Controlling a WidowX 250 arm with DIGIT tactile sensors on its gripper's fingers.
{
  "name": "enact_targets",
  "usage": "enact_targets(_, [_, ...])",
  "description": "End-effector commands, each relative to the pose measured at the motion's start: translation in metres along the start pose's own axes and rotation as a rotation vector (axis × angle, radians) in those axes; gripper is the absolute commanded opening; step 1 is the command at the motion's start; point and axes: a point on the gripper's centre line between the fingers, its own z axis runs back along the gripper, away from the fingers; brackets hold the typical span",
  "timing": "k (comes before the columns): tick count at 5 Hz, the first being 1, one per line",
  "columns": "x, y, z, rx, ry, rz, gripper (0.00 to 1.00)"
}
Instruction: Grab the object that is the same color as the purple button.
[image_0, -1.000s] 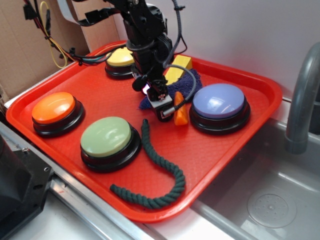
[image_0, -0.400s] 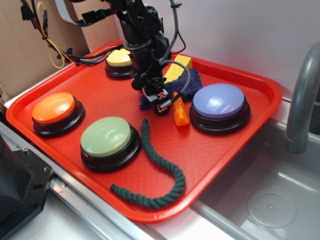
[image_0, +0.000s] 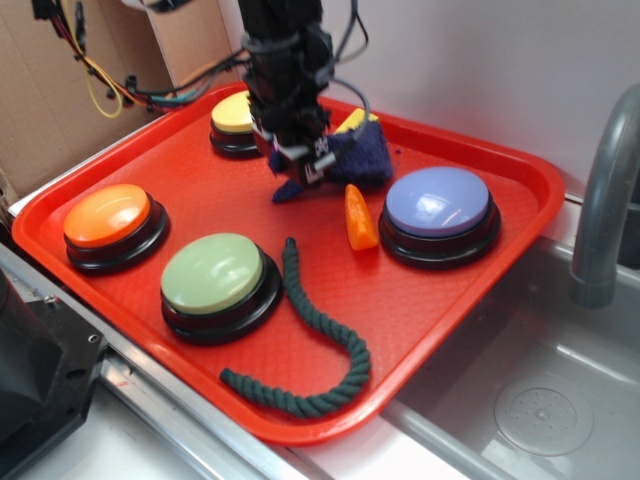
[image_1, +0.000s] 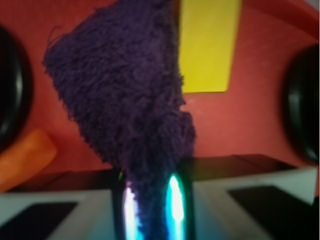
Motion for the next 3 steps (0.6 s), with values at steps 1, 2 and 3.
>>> enact_targets(1, [-0.004, 0.036, 0.119, 0.000, -0.116, 0.327, 0.00])
enact_targets(2, [-0.019, 0.048, 0.145, -0.025, -0.152, 0.404, 0.00])
enact_targets(3, [-0.023, 0.055, 0.145, -0.045, -0.092, 0.403, 0.00])
